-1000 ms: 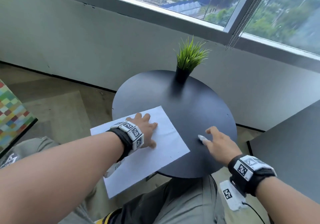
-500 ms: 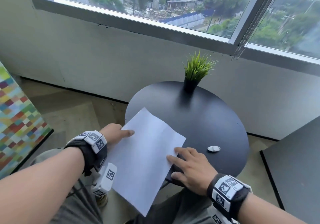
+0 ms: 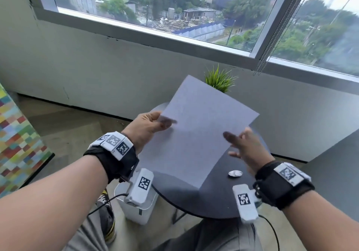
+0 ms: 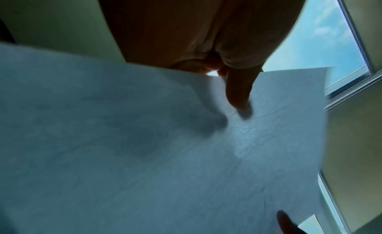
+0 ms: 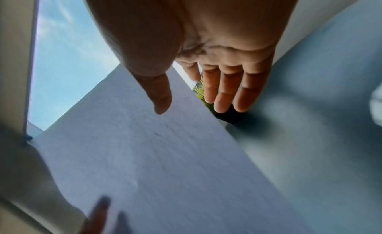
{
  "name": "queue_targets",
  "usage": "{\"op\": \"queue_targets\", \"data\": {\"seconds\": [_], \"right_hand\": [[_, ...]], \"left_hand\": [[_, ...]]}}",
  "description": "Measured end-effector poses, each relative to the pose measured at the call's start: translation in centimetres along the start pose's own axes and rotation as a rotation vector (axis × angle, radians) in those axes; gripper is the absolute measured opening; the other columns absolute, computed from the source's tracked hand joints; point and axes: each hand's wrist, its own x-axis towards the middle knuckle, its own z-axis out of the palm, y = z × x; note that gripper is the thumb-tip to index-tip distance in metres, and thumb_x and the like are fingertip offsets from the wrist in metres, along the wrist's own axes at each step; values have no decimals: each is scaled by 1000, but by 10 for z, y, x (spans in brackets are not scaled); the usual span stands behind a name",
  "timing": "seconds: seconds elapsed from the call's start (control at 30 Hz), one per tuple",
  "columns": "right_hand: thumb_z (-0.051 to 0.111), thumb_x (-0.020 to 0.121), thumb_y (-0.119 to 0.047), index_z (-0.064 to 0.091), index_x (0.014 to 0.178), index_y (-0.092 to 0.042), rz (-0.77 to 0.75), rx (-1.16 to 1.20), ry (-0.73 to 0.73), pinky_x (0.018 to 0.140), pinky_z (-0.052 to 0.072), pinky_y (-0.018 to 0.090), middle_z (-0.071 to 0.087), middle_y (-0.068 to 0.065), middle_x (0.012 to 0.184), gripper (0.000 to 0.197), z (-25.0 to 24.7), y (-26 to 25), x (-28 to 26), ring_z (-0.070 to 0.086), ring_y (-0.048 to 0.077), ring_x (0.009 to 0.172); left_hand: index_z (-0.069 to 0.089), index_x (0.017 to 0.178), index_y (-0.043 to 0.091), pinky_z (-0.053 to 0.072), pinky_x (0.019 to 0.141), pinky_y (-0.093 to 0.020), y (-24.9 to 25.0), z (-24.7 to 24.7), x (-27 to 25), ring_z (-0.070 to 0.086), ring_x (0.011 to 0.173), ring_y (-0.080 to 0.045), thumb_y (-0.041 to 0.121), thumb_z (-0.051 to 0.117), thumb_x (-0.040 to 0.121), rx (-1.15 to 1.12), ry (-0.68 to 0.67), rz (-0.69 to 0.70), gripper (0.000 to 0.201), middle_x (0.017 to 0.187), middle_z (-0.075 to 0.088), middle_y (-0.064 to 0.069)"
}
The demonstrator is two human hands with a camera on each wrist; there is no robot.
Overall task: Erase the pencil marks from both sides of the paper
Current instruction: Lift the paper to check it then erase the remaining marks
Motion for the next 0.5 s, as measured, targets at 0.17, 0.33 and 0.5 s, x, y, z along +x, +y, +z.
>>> {"op": "queue_targets", "data": {"seconds": [0.17,0.33,0.5], "right_hand": [[66,92,-19,75,100,-15,-214,64,12,68,46,29,71,-9,84,13,-12,-30,-3,60,8,74],[66,94,-27,74,94,-22,-81,-191,-90,66,48,29,73,0,91,9,-5,0,-11,63,13,84],[64,82,-48,63,97,-17,-156,-178,-44,69,53,40,62,12,91,35,-15,-8,4,62,18,81]], "left_hand": [[77,99,15,48,81,-40,-7,2,-1,63,93,-26,19,77,83,-13,29,-42,17,101,73,-11],[70,105,10,57,68,-34,-40,2,-9,70,83,-20,10,64,94,140,17,-231,13,99,76,-5],[71,103,12,53,55,-27,-47,1,-5,70,72,-20,6,65,91,159,56,-251,15,95,76,-9]]}}
